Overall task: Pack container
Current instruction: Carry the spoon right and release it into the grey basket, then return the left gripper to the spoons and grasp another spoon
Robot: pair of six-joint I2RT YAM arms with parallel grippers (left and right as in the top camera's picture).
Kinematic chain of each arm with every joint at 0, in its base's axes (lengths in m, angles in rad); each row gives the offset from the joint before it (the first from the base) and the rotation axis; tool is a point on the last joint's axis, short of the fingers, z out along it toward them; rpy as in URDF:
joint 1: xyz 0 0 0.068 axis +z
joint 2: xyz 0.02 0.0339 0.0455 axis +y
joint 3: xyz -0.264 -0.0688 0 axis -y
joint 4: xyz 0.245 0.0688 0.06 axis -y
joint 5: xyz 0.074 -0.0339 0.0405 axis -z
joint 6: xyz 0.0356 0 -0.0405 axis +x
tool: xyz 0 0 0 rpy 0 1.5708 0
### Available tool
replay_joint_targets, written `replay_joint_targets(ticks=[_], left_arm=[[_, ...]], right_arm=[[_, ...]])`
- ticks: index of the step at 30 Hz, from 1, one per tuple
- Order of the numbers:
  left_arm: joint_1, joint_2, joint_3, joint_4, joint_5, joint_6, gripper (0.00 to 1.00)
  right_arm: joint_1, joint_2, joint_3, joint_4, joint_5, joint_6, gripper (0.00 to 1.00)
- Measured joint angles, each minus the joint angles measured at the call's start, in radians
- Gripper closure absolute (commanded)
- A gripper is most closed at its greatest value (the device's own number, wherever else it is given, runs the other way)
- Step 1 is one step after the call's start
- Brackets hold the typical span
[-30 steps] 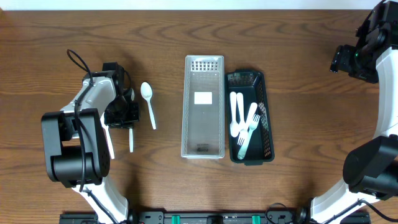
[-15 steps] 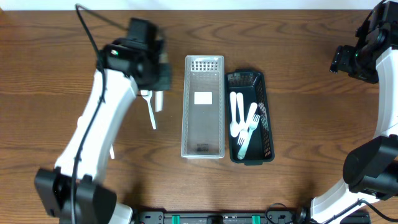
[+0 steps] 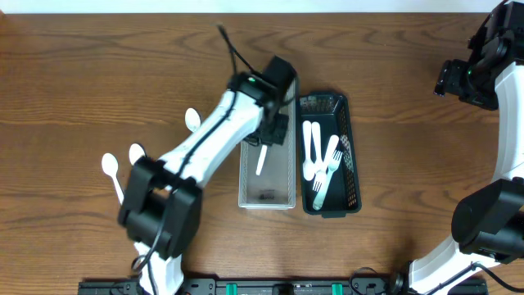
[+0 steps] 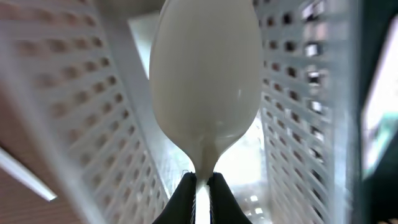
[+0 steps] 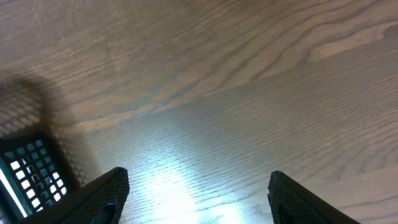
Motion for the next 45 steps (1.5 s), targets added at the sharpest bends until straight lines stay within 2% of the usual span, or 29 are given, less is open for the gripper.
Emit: replay_joint_targets(ticks=[1,2,4,9,12,14,16,19,23,27,37,45], left_arm=[[0.000,0.012,-0.002,0.000,0.000,0.001,0.91],[0.001,0.019,-0.004,0.000,0.000,0.005,0.77],[0.005,0.021,-0.006,-0.001,-0.001,0.024,0.61],[0.026,-0.011,0.008,-0.034,0.000,0.065,0.43],[0.067,-0.064,0.053,-0.067,0.000,0.081,0.41],[0.119,-0.132,0.078,-0.074,0.000,0.088,0.37],[0.180,-0.197,0.092,-0.082,-0.006,0.097,0.27],[0.304,-0.275,0.112,-0.095,-0.015,0.105,0.19],[0.450,-0.278,0.106,-0.094,-0.029,0.107,0.18],[0.518,-0.200,0.056,-0.073,-0.026,0.106,0.18],[0.518,0.105,0.019,-0.023,-0.005,0.106,0.17],[0.518,0.202,0.019,-0.018,-0.004,0.106,0.17]], right_arm=[[0.000,0.000,0.000,0.000,0.000,0.000,0.25],[0.000,0.000,0.000,0.000,0.000,0.000,0.25],[0.000,0.000,0.000,0.000,0.000,0.000,0.25],[0.000,0.000,0.000,0.000,0.000,0.000,0.25],[0.000,0.000,0.000,0.000,0.000,0.000,0.25],[0.000,0.000,0.000,0.000,0.000,-0.001,0.25],[0.000,0.000,0.000,0.000,0.000,-0.003,0.25],[0.000,0.000,0.000,0.000,0.000,-0.005,0.25],[0.000,0.000,0.000,0.000,0.000,-0.005,0.25],[0.000,0.000,0.000,0.000,0.000,-0.007,0.25],[0.000,0.000,0.000,-0.005,0.000,-0.008,0.25],[0.000,0.000,0.000,-0.004,0.000,-0.008,0.25]])
